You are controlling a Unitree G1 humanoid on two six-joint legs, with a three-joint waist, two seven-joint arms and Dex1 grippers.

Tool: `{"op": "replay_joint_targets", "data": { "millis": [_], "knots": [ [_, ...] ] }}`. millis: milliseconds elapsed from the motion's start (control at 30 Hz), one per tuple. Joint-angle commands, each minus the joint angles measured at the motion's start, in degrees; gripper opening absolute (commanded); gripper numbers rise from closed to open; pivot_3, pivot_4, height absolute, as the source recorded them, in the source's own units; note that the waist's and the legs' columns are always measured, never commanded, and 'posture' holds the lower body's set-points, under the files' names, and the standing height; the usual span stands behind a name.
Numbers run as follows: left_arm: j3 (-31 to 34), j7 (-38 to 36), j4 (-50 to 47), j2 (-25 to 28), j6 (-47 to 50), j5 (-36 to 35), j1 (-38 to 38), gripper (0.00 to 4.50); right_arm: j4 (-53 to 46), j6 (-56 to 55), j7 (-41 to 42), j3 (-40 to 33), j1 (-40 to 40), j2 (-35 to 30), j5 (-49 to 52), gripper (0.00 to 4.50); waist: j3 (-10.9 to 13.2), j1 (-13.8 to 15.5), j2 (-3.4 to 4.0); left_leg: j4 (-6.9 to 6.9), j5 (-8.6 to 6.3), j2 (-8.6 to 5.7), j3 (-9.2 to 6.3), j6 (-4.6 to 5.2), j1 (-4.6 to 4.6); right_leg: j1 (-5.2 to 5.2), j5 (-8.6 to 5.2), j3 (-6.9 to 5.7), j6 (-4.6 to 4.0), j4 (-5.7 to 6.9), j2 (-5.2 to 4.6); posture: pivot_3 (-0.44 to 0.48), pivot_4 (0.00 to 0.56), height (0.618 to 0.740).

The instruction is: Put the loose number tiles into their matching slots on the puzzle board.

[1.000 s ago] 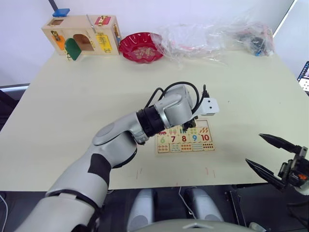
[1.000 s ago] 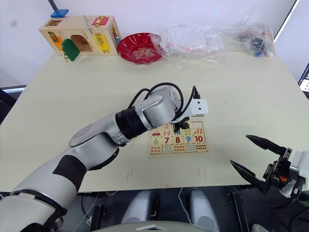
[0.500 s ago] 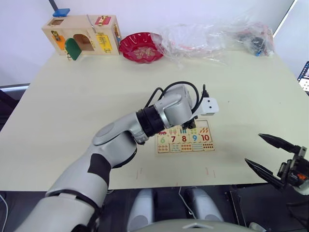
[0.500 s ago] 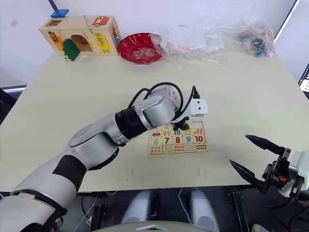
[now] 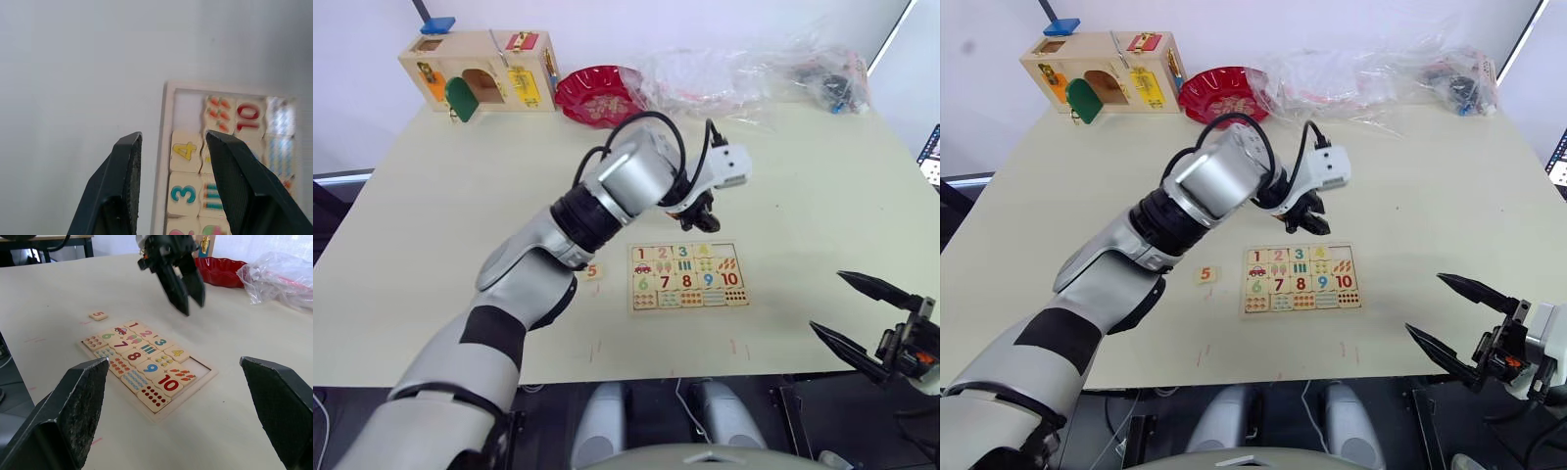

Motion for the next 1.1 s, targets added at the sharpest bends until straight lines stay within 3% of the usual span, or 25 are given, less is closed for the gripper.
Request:
{"op": "replay_joint_targets", "data": {
  "millis": [33, 233, 300, 367, 400, 667, 1100],
  "knots": [
    [3.16, -1.79, -0.67, 2.06, -10.72, -0.73, 3.91, 2.18, -1.42, -0.2, 0.0, -0.12, -0.01, -0.2, 0.68, 4.5, 0.0, -0.08, 0.01, 0.0, 0.0, 0.0, 0.01, 0.0, 0.01, 0.0, 0.0, 0.01, 0.0, 0.03, 0.0, 0.0, 0.15, 0.74],
    [4.09, -0.88, 5.36, 2.05, -26.26, 1.72, 9.71, 2.18, -1.11, -0.04, 0.08, 0.14, -0.5, -0.43, 0.8, 4.5, -0.01, 0.41, 0.01, 0.19, 0.0, 0.0, -0.02, 0.0, -0.08, 0.0, 0.01, -0.04, 0.0, 0.07, 0.0, 0.0, 0.15, 0.74],
    [4.31, -1.36, 8.19, 1.63, -30.68, 2.15, 10.77, 1.37, -1.09, 0.04, 0.19, 0.09, -0.48, -0.48, 0.85, 4.5, 0.0, 0.54, 0.01, 0.31, 0.0, -0.01, -0.03, 0.0, -0.13, 0.0, 0.01, -0.06, 0.01, 0.08, -0.01, 0.0, 0.15, 0.74],
    [4.29, -1.49, 11.11, 1.14, -34.54, 3.13, 11.22, 0.27, -1.09, 0.12, 0.25, 0.07, -0.46, -0.54, 0.88, 4.5, 0.0, 0.55, 0.01, 0.33, 0.0, -0.01, -0.03, 0.0, -0.14, 0.0, 0.01, -0.06, 0.02, 0.08, -0.01, 0.0, 0.15, 0.74],
    [4.1, -1.56, 12.4, 0.89, -36.23, 3.78, 11.32, 0.07, -1.08, 0.15, 0.3, 0.04, -0.44, -0.57, 0.88, 4.5, 0.0, 0.55, 0.01, 0.33, 0.0, -0.01, -0.03, 0.0, -0.14, 0.0, 0.01, -0.06, 0.02, 0.09, 0.0, 0.0, 0.15, 0.74],
    [3.43, -1.69, 18.88, -1.38, -44.52, 8.07, 11.76, 0.07, -1.42, 0.47, 0.29, -0.05, -0.21, -0.45, 0.82, 4.5, 0.0, 0.45, 0.01, 0.34, 0.0, -0.01, -0.05, 0.0, -0.14, 0.0, 0.01, -0.08, 0.02, 0.1, 0.01, 0.0, 0.15, 0.74],
    [3.85, -1.86, 22.52, -3.64, -48.19, 12.15, 12.11, 0.07, -1.99, 0.49, -0.08, -0.1, 0.29, -0.21, 0.73, 4.5, 0.0, 0.32, 0.0, 0.34, -0.01, -0.01, -0.06, 0.01, -0.15, 0.0, 0.01, -0.08, 0.02, 0.12, 0.01, 0.0, 0.15, 0.74]
  ]
}}
